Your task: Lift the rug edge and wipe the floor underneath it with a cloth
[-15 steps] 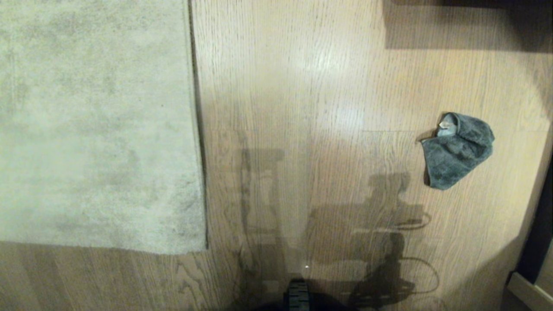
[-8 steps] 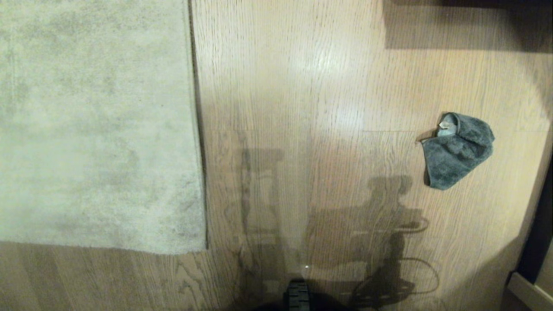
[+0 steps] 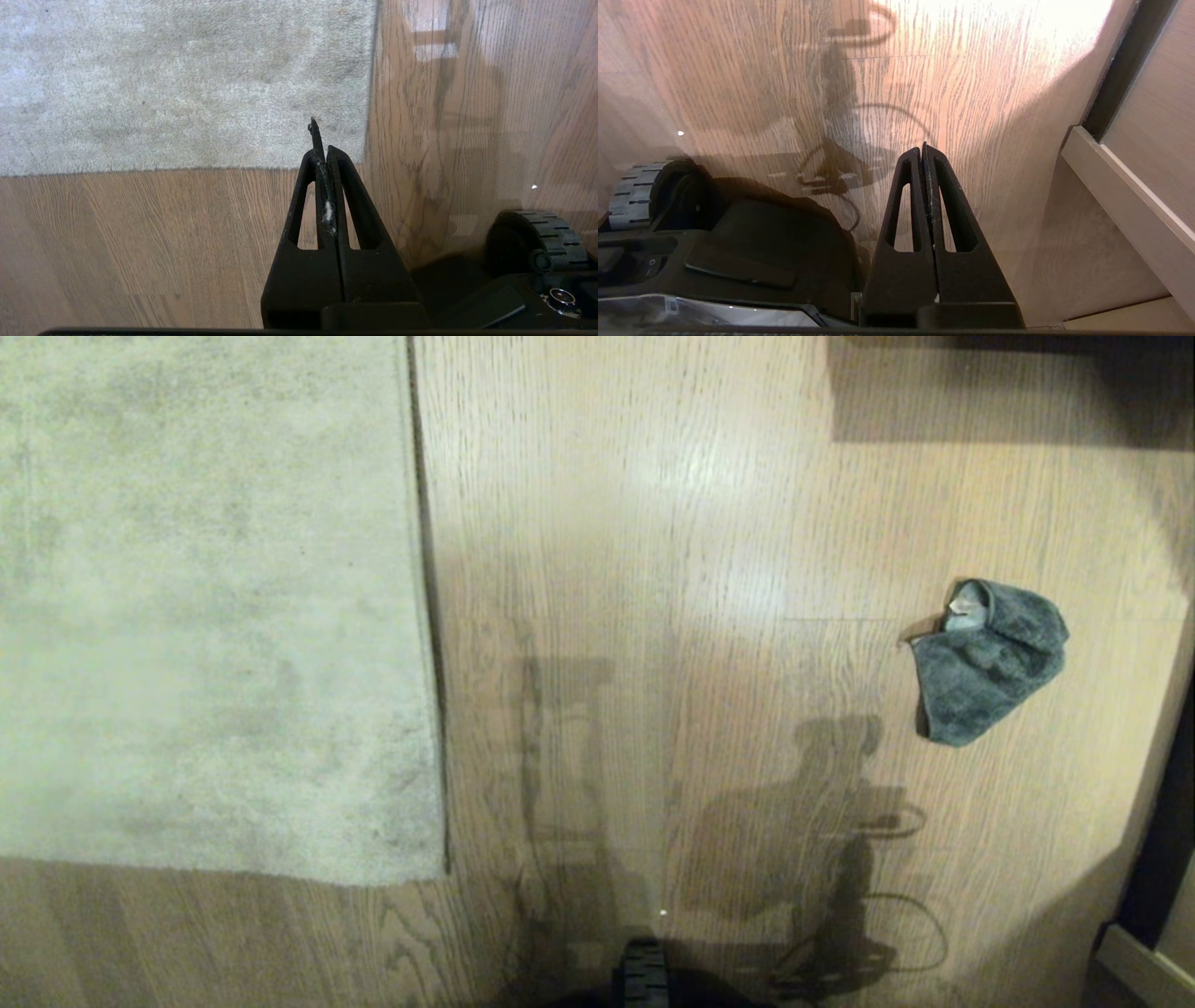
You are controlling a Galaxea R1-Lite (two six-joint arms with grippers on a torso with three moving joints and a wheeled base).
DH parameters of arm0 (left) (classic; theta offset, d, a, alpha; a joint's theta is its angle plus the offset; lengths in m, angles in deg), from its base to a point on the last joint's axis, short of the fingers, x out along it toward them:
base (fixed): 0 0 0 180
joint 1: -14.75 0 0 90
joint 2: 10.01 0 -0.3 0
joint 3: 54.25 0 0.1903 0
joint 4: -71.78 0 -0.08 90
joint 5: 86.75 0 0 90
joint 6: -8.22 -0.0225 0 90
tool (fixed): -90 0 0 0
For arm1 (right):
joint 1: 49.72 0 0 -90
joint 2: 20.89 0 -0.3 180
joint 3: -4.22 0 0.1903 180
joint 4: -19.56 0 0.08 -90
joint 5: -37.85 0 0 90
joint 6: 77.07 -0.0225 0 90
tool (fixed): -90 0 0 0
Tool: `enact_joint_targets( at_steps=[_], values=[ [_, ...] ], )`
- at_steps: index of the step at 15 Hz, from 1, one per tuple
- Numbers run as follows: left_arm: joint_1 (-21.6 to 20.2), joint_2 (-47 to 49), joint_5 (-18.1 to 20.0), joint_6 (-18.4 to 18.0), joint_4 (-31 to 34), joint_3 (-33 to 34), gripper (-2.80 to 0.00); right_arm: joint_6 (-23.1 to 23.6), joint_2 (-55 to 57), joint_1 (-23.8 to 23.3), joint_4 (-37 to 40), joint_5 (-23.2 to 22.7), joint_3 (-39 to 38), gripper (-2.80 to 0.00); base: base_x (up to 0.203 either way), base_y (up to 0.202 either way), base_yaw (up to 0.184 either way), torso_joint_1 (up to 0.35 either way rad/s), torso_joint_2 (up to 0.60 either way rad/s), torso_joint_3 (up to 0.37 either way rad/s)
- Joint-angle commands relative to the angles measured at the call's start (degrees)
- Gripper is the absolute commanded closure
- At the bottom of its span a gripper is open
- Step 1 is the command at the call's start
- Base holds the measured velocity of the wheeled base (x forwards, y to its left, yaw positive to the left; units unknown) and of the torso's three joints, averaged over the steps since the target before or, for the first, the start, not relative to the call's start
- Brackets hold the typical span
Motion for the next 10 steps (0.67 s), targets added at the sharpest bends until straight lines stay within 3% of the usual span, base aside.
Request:
enact_joint_targets(
  at_steps=[1,5,8,10],
  values=[
    [0.00,0.06,0.01,0.00,-0.01,0.00,0.00,0.04,0.18,0.79,-0.05,-0.05,0.00,0.00,0.000,0.000,0.000,0.000,0.00,0.000],
    [0.00,0.06,0.01,0.00,-0.01,0.00,0.00,-0.04,-5.27,5.75,-0.10,-0.05,0.00,0.00,0.000,0.000,0.000,0.000,0.00,0.000],
    [0.00,0.06,0.01,0.00,-0.01,0.00,0.00,-0.10,-15.53,6.63,-0.10,0.10,0.00,0.00,0.000,0.000,0.000,0.000,0.00,0.000],
    [0.00,0.06,0.01,0.00,-0.01,0.00,0.00,-0.78,-16.05,6.80,-0.05,0.30,0.00,0.00,0.000,0.000,0.000,0.000,0.00,0.000]
  ],
)
